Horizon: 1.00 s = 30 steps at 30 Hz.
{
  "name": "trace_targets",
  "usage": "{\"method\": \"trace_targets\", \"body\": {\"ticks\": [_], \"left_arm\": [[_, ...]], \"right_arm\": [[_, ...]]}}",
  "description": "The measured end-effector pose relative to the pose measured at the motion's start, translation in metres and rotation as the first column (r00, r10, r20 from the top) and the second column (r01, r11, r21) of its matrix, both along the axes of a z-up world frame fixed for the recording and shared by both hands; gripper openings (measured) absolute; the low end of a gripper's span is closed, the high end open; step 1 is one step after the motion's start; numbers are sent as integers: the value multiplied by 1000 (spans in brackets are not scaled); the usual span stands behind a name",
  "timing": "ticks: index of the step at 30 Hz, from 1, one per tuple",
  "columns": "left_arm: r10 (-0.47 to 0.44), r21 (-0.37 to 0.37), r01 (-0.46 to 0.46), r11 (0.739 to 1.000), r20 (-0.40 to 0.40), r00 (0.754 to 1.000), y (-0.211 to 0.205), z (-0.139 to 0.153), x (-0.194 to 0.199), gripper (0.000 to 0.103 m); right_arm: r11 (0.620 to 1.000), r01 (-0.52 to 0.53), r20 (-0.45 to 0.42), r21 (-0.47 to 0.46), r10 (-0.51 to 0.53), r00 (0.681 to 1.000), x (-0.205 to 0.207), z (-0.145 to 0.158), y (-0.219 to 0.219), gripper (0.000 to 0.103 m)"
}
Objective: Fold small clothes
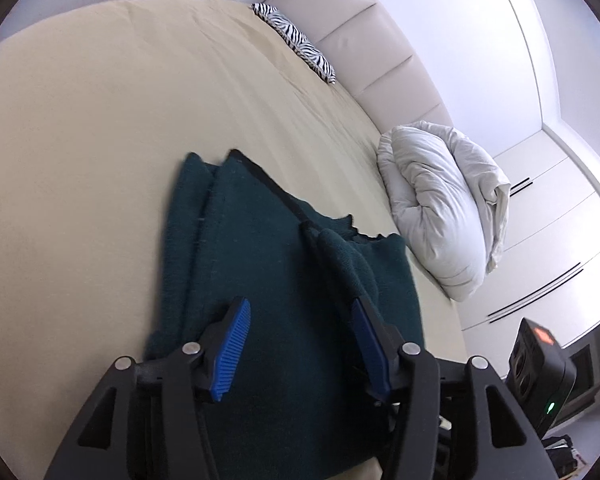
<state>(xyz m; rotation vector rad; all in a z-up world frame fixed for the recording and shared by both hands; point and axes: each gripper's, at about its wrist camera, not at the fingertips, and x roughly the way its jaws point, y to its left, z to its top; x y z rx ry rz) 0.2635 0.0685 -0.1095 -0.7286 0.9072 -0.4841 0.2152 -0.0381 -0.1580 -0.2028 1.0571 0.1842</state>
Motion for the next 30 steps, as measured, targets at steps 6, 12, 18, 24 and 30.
{"method": "trace_targets", "body": {"ticks": [6, 12, 18, 24, 30], "left_arm": [[-103, 32, 104, 994, -35, 994, -44, 9, 32, 63], [-212, 77, 225, 971, -153, 965, -87, -11, 58, 23], [-196, 44, 204, 978, -144, 970, -79, -22, 52, 14], [-199, 41, 205, 978, -117, 973, -65, -8, 47, 13], [-159, 71, 167, 983, -109, 981, -17, 10, 54, 12]], "right_arm": [[997, -40, 67, -66, 44, 997, -19, 1, 0, 13], [995, -73, 96, -67, 79, 992, -30, -3, 3, 18], [995, -96, 81, 25, 94, 992, -68, 17, -16, 36], [962, -50, 154, 268, 8, 988, -111, 60, -73, 36], [949, 13, 115, 315, -51, 992, -78, 42, -92, 36]]}}
